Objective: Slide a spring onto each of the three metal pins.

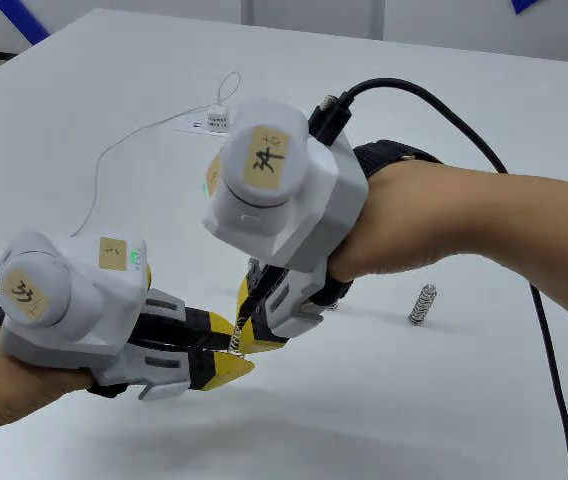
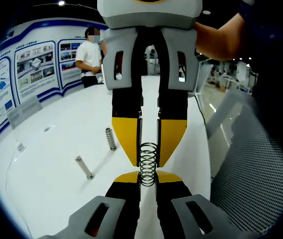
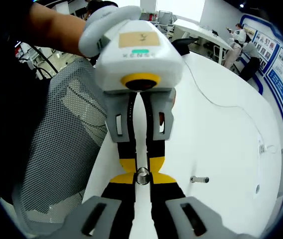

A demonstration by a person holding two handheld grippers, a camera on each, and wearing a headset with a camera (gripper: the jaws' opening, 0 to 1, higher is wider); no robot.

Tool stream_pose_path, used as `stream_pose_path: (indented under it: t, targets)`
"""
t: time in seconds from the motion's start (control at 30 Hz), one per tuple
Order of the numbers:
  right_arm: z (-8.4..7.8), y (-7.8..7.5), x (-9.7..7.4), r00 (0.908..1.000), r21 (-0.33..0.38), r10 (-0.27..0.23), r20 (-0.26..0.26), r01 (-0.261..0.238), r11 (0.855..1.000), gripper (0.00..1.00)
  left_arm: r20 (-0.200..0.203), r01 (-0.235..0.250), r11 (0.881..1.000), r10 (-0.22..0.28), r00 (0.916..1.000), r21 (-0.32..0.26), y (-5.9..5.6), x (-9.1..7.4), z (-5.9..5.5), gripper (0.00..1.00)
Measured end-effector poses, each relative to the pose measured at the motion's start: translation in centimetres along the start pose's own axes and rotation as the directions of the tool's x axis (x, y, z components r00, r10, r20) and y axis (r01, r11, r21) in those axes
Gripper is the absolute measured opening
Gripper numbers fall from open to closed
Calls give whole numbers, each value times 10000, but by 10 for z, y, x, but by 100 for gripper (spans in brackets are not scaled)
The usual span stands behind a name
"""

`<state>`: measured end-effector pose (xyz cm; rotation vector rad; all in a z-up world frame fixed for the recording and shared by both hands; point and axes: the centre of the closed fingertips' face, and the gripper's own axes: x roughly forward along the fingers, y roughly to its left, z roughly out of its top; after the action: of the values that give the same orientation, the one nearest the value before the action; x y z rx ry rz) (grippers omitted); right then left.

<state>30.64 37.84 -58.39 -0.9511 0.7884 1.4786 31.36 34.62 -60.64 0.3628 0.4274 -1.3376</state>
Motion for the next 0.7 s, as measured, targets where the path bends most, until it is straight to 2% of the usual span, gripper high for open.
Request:
stream_pose_path:
  t: [0.4, 0.7]
  targets:
    - [1, -3, 1, 10000, 35, -26, -24, 26, 10000, 11, 66, -123, 9999, 123, 9999, -7, 3, -1, 0, 12]
    - [-5, -12, -6, 9997, 193, -206, -126, 209, 9996, 12, 228, -542, 9974, 553, 9982, -467, 12, -12, -4, 24]
